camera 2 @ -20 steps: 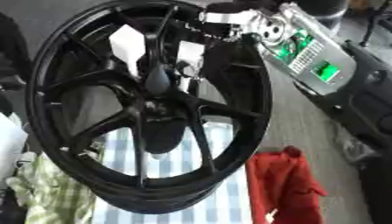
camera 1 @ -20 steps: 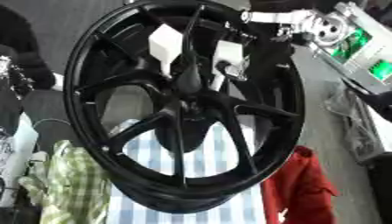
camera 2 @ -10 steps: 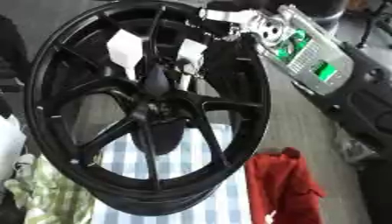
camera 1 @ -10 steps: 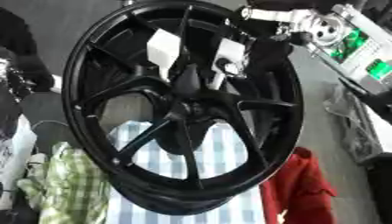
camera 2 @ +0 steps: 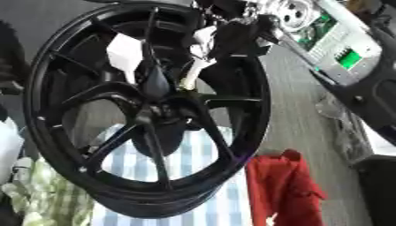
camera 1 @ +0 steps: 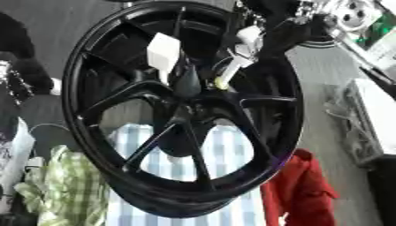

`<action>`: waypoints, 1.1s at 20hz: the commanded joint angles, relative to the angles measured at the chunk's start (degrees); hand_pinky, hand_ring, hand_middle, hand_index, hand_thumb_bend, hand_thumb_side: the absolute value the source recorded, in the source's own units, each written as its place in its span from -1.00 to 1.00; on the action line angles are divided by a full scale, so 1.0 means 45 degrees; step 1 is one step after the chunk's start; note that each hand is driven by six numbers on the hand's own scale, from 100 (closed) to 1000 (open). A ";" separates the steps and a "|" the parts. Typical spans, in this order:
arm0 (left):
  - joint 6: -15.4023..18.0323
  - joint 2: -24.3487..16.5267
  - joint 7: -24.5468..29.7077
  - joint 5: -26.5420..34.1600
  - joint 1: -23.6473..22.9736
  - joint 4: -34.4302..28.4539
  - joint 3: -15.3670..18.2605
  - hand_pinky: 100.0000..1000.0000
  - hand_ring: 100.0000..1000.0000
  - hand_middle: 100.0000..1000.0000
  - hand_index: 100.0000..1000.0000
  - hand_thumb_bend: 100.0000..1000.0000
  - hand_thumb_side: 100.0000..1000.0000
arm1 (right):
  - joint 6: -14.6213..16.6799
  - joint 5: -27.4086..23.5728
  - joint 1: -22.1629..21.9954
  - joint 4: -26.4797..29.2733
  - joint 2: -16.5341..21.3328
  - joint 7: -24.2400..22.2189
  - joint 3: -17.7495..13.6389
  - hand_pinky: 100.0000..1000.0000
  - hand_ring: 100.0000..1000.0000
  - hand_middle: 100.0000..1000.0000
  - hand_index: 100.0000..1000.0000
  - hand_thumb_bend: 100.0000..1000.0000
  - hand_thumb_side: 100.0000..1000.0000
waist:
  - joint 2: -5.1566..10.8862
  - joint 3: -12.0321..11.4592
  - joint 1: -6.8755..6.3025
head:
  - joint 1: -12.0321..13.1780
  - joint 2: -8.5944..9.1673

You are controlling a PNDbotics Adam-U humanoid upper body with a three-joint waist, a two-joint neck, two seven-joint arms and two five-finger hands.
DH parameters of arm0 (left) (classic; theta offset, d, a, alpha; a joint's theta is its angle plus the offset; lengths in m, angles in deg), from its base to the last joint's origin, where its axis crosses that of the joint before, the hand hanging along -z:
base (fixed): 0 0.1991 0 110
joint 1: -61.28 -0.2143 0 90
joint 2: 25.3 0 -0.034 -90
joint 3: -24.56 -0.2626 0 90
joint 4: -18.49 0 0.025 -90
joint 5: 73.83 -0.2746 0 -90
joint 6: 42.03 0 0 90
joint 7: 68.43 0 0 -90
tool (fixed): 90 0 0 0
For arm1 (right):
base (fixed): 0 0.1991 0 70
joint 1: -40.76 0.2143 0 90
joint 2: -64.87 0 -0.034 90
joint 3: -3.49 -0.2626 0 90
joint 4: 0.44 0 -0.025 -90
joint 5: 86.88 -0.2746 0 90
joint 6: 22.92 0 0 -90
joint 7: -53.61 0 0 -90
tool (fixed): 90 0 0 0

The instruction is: Pull the pin out of the wheel hub.

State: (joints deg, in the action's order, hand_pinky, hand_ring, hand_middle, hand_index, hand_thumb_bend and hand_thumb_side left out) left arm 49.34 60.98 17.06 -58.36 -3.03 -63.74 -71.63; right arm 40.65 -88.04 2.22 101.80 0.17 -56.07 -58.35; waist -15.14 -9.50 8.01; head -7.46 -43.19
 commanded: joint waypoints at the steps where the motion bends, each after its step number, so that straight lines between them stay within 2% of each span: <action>1: -0.0020 -0.0338 0.0014 0.0010 0.0080 -0.0121 0.0028 0.08 0.33 0.25 0.42 -0.94 0.78 | 0.0208 -0.0429 0.0217 0.0470 0.0692 -0.0002 -0.0648 0.11 -0.33 -0.55 -0.16 -1.00 -1.00 | 0.0376 0.0054 -0.0068 | -0.0068 0.0140; 6: 0.0003 -0.0397 -0.0016 -0.0005 0.0004 -0.0107 0.0078 0.08 0.33 0.25 0.42 -0.94 0.78 | 0.0510 -0.1395 -0.0244 0.0526 0.1549 0.0270 -0.1732 0.12 -0.34 -0.55 -0.16 -1.00 -1.00 | 0.0422 0.0210 -0.0060 | 0.0037 0.0169; 11: 0.0038 -0.0504 -0.0160 0.0041 -0.0091 -0.0125 0.0219 0.08 0.33 0.25 0.42 -0.94 0.78 | 0.0796 -0.2492 -0.1289 0.0198 0.2820 0.1161 -0.3317 0.11 -0.36 -0.56 -0.17 -1.00 -1.00 | 0.0346 0.0416 -0.0097 | 0.0319 0.0216; 18: 0.0125 -0.0688 -0.0408 0.0089 -0.0258 -0.0223 0.0540 0.08 0.33 0.25 0.42 -0.94 0.78 | 0.1540 -0.3946 -0.3518 -0.1286 0.5069 0.2606 -0.5671 0.12 -0.35 -0.55 -0.16 -1.00 -1.00 | 0.0124 0.0999 -0.0226 | 0.1046 0.0335; 22: 0.0226 -0.0761 -0.0707 0.0230 -0.0290 -0.0365 0.0861 0.08 0.33 0.25 0.42 -0.95 0.76 | 0.1940 -0.4767 -0.4864 -0.2571 0.5363 0.3434 -0.7017 0.15 -0.33 -0.52 -0.14 -1.00 -1.00 | -0.0106 0.1341 -0.0466 | 0.1609 0.0530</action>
State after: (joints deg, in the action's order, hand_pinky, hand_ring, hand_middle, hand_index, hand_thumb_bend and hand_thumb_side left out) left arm 50.13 59.41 14.45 -57.73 -4.65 -64.01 -68.74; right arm 48.77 -108.13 -19.96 91.90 21.24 -41.90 -86.99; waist -16.50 -3.48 6.02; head -1.06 -41.67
